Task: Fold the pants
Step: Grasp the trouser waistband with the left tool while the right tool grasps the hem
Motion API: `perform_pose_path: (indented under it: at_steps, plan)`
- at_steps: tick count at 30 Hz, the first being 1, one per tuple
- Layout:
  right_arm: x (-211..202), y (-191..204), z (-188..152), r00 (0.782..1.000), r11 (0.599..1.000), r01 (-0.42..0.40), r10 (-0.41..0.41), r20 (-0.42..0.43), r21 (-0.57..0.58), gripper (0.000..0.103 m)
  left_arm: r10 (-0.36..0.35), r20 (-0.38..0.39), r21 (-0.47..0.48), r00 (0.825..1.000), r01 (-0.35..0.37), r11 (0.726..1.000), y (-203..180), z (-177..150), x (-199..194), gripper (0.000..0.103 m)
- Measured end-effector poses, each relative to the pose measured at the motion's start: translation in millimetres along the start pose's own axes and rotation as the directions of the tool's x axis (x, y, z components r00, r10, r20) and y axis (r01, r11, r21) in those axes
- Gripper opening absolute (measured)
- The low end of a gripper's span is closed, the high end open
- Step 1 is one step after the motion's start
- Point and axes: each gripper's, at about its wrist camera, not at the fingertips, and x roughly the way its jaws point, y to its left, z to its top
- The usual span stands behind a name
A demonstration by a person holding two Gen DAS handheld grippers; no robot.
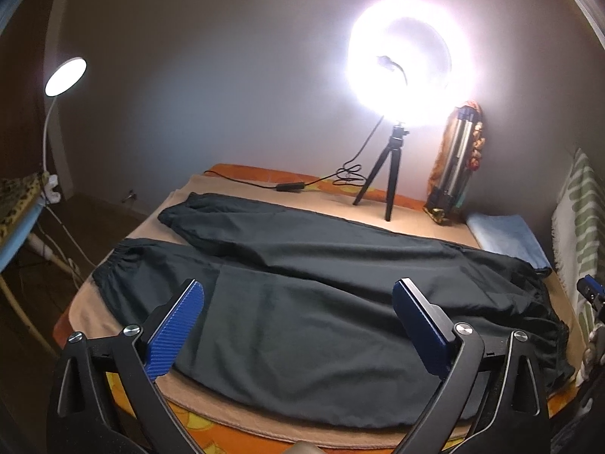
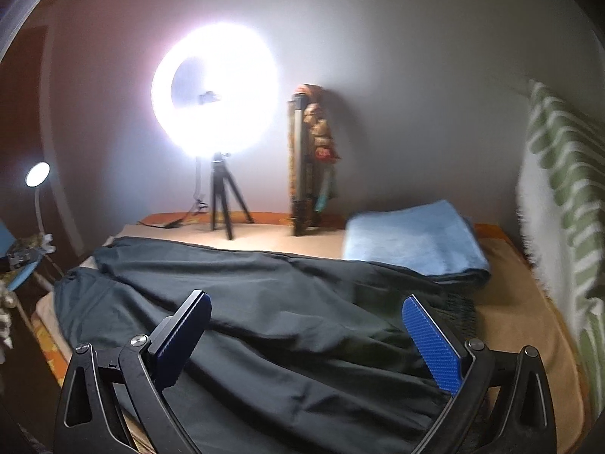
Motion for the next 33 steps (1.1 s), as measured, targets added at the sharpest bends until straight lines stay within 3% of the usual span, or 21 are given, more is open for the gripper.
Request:
perform_pose_path:
  at_steps: [12, 16, 23, 29, 33]
  plan:
    - [75, 13, 36, 0.989, 0.992, -0.105, 0.097, -0.109, -0.075, 0.102, 0.03, -0.073, -0.073, 0.997, -0.035, 0.997, 36, 17, 40, 0.088]
    - [117, 14, 52, 0.977, 0.984, -0.14, 0.12, -0.175, -0.111, 0.098, 0.043, -0.096, -0.045, 0.994, -0.048, 0.998, 41, 27, 58, 0.085]
    - [199, 25, 71, 0.938, 0.958, -0.232, 0.175, -0.301, -0.167, 0.094, 0.031, -0.16, -0.038, 0.987, -0.038, 0.999, 54, 53, 103, 0.084]
    - [270, 35, 67, 0.887, 0.935, -0.297, 0.193, -0.42, -0.196, 0.094, -0.002, -0.246, -0.136, 0.969, -0.032, 0.99, 84, 81, 157, 0.084]
    - [310, 36, 57, 0.856, 0.928, -0.311, 0.178, -0.486, -0.206, 0.092, 0.021, -0.299, -0.185, 0.954, -0.08, 0.979, 110, 100, 198, 0.084]
